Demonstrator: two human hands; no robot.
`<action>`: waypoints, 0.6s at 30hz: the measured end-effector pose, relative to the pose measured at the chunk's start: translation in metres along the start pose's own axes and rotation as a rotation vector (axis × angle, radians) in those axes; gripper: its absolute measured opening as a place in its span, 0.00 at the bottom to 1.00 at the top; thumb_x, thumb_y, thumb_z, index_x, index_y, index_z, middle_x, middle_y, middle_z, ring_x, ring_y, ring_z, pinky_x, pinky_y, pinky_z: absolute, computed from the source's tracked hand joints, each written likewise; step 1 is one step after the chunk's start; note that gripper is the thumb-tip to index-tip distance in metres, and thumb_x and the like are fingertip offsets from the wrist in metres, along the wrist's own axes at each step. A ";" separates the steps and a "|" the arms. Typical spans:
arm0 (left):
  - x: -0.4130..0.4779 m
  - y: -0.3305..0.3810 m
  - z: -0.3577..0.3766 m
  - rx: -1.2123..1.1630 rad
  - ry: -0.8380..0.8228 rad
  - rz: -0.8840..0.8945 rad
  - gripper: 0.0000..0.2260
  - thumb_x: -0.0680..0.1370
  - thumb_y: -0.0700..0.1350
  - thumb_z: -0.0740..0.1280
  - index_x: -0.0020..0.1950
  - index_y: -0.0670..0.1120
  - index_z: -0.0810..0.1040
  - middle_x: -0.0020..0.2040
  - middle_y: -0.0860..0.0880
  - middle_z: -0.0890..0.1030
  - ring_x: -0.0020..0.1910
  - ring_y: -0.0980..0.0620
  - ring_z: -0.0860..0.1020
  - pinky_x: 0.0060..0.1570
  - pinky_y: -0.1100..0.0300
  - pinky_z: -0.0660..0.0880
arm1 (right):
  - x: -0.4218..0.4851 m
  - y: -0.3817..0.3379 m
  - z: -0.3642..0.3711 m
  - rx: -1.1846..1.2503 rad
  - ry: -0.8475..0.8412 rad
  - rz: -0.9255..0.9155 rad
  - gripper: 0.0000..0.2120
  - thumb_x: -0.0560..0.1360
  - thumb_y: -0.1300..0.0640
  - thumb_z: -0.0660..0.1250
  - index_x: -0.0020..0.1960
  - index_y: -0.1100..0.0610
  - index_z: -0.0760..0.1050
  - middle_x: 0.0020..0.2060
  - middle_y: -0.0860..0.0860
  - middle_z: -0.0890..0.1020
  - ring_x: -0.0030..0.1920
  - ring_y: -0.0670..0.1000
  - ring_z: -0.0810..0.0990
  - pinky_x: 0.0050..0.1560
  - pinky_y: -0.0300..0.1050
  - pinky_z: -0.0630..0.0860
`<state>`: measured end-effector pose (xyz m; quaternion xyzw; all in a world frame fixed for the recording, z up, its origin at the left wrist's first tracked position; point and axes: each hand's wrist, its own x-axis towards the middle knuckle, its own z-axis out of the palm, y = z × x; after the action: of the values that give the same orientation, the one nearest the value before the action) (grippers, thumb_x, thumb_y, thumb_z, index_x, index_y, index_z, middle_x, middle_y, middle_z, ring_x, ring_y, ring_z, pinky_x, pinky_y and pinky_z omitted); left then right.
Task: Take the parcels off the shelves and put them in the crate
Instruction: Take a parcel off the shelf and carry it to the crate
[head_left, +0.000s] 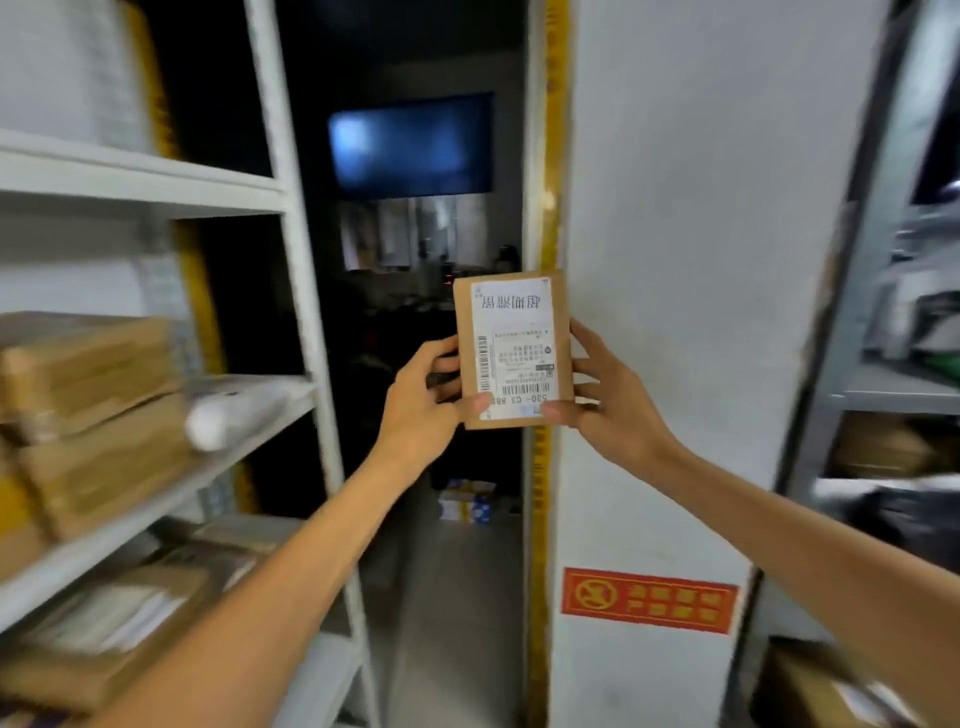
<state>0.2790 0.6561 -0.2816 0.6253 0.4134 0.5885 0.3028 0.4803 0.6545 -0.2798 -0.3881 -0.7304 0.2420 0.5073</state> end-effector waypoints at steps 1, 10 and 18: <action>0.014 -0.008 0.025 -0.027 -0.039 -0.004 0.28 0.70 0.32 0.74 0.66 0.50 0.72 0.55 0.50 0.80 0.52 0.52 0.81 0.50 0.56 0.81 | -0.001 0.013 -0.019 -0.037 0.048 0.018 0.42 0.71 0.65 0.73 0.76 0.45 0.55 0.55 0.37 0.75 0.54 0.42 0.77 0.46 0.30 0.77; 0.073 -0.055 0.223 -0.169 -0.418 0.015 0.26 0.70 0.34 0.74 0.66 0.46 0.73 0.58 0.49 0.79 0.54 0.49 0.81 0.49 0.59 0.81 | -0.042 0.094 -0.151 -0.344 0.362 0.276 0.44 0.69 0.68 0.74 0.76 0.47 0.55 0.51 0.41 0.78 0.50 0.39 0.79 0.44 0.29 0.77; 0.107 -0.065 0.358 -0.283 -0.786 0.080 0.24 0.71 0.33 0.73 0.63 0.48 0.72 0.56 0.52 0.79 0.49 0.52 0.80 0.44 0.65 0.80 | -0.075 0.132 -0.223 -0.506 0.683 0.473 0.44 0.68 0.69 0.75 0.74 0.45 0.57 0.46 0.37 0.79 0.46 0.32 0.80 0.37 0.30 0.77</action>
<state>0.6182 0.8191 -0.3304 0.7702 0.1567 0.3674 0.4972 0.7433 0.6610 -0.3379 -0.7119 -0.4499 0.0242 0.5387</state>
